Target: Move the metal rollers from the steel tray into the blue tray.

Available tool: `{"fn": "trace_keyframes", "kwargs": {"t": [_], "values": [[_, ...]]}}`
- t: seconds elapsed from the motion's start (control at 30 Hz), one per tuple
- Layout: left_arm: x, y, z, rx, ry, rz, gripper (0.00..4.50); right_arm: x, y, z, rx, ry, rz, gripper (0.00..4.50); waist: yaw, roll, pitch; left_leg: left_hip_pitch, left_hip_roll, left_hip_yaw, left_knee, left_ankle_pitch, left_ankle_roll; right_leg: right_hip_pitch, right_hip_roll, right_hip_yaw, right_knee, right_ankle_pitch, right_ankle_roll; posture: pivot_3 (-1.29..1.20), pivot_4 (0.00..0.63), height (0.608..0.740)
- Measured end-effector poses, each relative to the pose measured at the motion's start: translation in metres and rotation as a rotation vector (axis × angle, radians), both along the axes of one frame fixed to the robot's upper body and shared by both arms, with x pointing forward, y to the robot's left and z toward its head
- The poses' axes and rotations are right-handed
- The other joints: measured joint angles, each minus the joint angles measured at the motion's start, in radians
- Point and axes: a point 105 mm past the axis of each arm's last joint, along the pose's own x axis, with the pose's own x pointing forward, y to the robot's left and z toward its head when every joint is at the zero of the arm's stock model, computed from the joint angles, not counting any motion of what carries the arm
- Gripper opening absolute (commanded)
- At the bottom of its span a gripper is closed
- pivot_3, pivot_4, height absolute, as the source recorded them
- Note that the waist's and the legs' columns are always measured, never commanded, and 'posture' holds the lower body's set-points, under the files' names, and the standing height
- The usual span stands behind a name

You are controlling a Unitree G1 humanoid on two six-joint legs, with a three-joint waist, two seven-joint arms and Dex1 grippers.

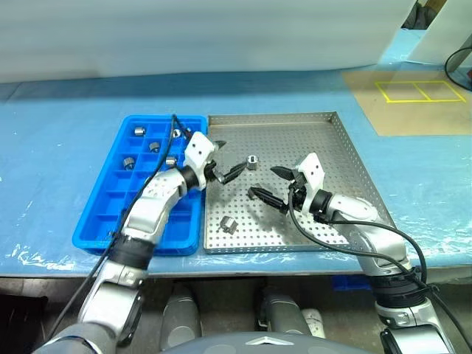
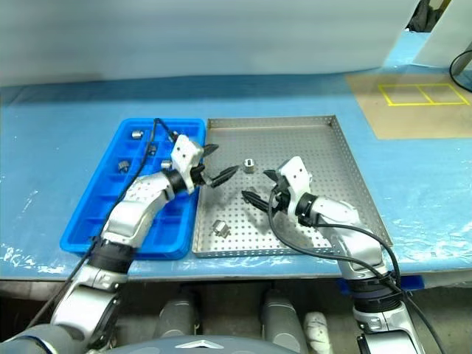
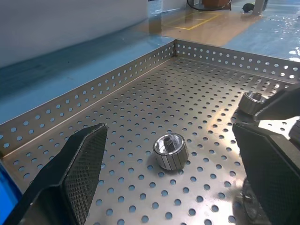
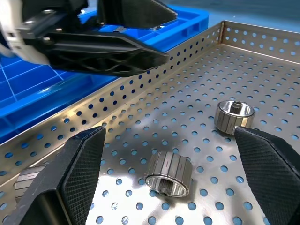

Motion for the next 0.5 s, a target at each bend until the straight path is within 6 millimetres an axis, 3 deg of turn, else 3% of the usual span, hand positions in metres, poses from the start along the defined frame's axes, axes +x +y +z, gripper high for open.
{"fn": "trace_keyframes", "kwargs": {"t": [0.37,0.5], "values": [[0.04,-0.028,-0.019,0.107,0.14,0.037,4.5,-0.007,-0.01,-0.004,-0.005,0.006,-0.086,4.48,-0.003,0.0,0.0,-0.001,0.0,0.0,0.0,0.0,0.0,0.0,0.0,0.001,0.0,0.0,0.0,-0.36,0.15,0.74],[0.045,-0.039,-0.019,0.111,0.187,0.02,4.5,-0.012,-0.013,-0.01,-0.008,0.024,-0.115,4.48,-0.004,0.0,0.0,-0.001,-0.001,0.0,0.0,0.0,0.001,0.0,0.0,0.001,-0.001,0.0,0.0,-0.4,0.15,0.74]]}}
